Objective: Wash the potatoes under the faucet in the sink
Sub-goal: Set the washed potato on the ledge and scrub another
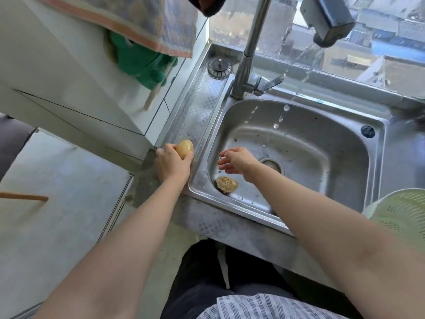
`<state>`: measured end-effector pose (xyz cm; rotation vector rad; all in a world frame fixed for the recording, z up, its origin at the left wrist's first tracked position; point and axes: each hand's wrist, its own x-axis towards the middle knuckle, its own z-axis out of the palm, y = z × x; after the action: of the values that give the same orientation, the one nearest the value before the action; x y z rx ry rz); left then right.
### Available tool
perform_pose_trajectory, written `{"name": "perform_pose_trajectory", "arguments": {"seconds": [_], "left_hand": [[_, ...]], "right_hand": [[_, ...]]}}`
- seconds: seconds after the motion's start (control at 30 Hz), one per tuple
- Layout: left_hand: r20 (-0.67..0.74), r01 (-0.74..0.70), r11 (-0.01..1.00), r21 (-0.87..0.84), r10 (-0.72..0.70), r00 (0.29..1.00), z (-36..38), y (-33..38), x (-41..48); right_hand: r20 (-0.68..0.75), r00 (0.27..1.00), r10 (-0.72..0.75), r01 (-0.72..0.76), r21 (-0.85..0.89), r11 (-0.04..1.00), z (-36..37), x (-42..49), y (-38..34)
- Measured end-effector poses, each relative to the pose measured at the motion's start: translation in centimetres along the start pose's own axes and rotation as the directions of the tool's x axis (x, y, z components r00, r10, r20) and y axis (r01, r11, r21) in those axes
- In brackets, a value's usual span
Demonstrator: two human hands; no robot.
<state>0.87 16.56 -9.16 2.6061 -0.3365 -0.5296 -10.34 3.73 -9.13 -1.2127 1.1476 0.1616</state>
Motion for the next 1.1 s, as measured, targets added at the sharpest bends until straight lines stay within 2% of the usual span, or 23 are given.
{"name": "perform_pose_trajectory", "arguments": {"seconds": [0.1, 0.2, 0.27, 0.33, 0.4, 0.5, 0.6, 0.7, 0.77, 0.87, 0.93, 1.03, 1.1], "left_hand": [[-0.124, -0.150, 0.968, 0.200, 0.177, 0.976, -0.1, 0.6, -0.9], [-0.191, -0.390, 0.884, 0.258, 0.442, 0.876, 0.4, 1.7, -1.5], [-0.083, -0.578, 0.800, 0.162, 0.594, 0.800, 1.4, 2.4, -1.6], [0.132, -0.663, 0.749, 0.001, 0.657, 0.742, 2.7, 3.5, -1.6], [0.320, -0.616, 0.784, -0.075, 0.604, 0.730, 4.7, 4.6, -1.0], [0.504, -0.388, 0.918, -0.082, 0.375, 0.778, 8.7, 5.9, 0.8], [0.543, -0.111, 0.973, -0.202, 0.206, 0.814, 12.0, 6.3, 2.8], [0.577, -0.012, 0.978, -0.210, 0.134, 0.805, 14.3, 6.1, 4.3], [0.583, 0.023, 0.973, -0.232, 0.120, 0.803, 15.3, 6.0, 4.9], [0.577, 0.082, 0.961, -0.265, 0.090, 0.811, 16.5, 5.9, 5.7], [0.578, 0.098, 0.962, -0.255, 0.070, 0.813, 16.5, 6.1, 5.5], [0.576, 0.118, 0.962, -0.247, 0.047, 0.816, 15.2, 7.3, 4.8], [0.566, 0.148, 0.951, -0.270, 0.033, 0.823, 13.9, 8.6, 4.1]], "right_hand": [[-0.025, 0.999, 0.030, -0.030, 0.029, 0.999, 0.0, 0.2, 1.0], [-0.060, 0.997, 0.048, -0.046, 0.031, 0.998, -0.5, 0.3, 1.7], [-0.087, 0.995, 0.056, -0.056, -0.007, 0.998, -1.1, 0.7, 2.3], [-0.107, 0.992, 0.065, -0.074, -0.083, 0.994, -1.6, 1.5, 3.1], [-0.095, 0.992, 0.078, -0.098, -0.229, 0.968, -2.1, 2.8, 4.2], [0.019, 0.997, 0.076, -0.057, -0.494, 0.867, -2.6, 5.7, 6.4], [0.155, 0.983, 0.096, 0.041, -0.698, 0.715, -2.0, 8.5, 8.4], [0.198, 0.976, 0.090, 0.115, -0.820, 0.561, -0.8, 10.4, 10.1], [0.187, 0.982, 0.024, 0.148, -0.842, 0.518, -0.6, 10.9, 10.9], [0.192, 0.978, -0.087, 0.207, -0.805, 0.556, -1.0, 10.5, 11.2], [0.103, 0.983, -0.150, 0.179, -0.705, 0.686, -1.8, 10.1, 10.7], [-0.065, 0.994, -0.083, 0.051, -0.387, 0.921, -4.3, 8.7, 8.2], [-0.118, 0.992, -0.040, 0.026, -0.118, 0.993, -6.1, 8.0, 6.3]]}}
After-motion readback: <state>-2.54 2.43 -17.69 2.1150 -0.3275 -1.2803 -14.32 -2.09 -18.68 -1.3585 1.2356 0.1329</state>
